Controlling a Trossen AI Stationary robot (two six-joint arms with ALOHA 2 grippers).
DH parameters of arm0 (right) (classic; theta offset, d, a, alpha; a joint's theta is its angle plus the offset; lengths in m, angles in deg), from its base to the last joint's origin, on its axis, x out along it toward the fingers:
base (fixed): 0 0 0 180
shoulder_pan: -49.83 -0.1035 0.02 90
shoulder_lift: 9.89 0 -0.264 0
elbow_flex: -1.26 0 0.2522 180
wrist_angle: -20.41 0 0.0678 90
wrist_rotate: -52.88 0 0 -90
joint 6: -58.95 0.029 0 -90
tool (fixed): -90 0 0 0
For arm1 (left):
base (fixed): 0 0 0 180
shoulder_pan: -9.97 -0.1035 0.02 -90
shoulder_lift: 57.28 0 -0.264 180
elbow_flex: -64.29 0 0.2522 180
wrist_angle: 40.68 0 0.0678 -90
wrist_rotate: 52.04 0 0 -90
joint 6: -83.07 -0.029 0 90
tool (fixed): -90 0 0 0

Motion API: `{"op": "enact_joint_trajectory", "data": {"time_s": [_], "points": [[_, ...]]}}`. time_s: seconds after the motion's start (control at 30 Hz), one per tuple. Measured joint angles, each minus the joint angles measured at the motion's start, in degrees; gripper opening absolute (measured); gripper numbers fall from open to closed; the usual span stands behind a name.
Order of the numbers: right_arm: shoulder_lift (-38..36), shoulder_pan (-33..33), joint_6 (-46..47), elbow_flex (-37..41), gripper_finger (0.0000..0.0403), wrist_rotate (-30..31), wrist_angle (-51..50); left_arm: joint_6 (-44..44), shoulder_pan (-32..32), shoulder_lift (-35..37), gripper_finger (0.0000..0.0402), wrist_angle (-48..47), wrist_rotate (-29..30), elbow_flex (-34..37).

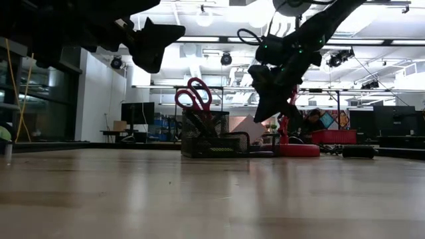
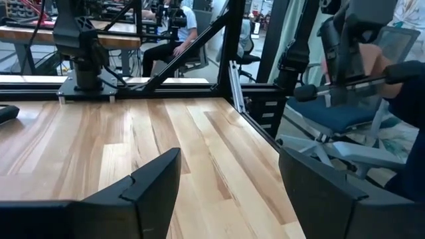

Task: Pick and place office supplies into organizer
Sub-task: Put the pink sticky notes into the black desk organizer, then return to Home Position

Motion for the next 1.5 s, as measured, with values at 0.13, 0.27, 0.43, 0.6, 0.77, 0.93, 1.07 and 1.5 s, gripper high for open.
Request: {"op": "enact_joint_trajectory", "data": {"time_s": [0.13, 0.27, 0.43, 0.6, 0.77, 0.93, 1.07, 1.5], "points": [[1.03, 0.76, 0.22, -0.21, 0.0, 0.14, 0.12, 0.01, 0.0, 0.0, 0.0244, -0.03, 0.02, 0.0], [1.38, 1.14, -1.63, -0.13, 0.001, 0.14, -0.43, 0.23, 0.0, 0.0, 0.0244, -0.05, 0.02, 0.0], [1.43, 1.48, -2.64, -0.11, 0.0066, -0.23, -0.41, 0.61, 0.0, 0.0, 0.0244, -0.05, -0.07, 0.0], [1.47, 0.29, -4.97, -0.03, 0.0158, 5.2, -0.82, 1.06, 0.0, 0.0, 0.0243, -0.07, -0.07, 0.0], [1.51, -1.6, -5.06, -0.38, 0.0222, 7.36, -1.51, 1.07, 0.0, 0.0, 0.0244, -0.09, -0.09, 0.0], [1.49, -4.1, -5.49, -2.3, 0.0235, 6.39, -1.82, 1.07, 0.0, 0.0, 0.0244, -0.09, -0.09, 0.0], [1.51, -6.47, -5.57, -5.56, 0.0236, 7.3, -2.84, 1.07, 0.0, 0.0, 0.0244, -0.09, -0.09, 0.0], [1.47, -17.38, -7.43, -10.48, 0.0236, 27.34, -17.3, 2.12, 0.0, -0.02, 0.0244, -2.26, 0.47, 0.0]]}}
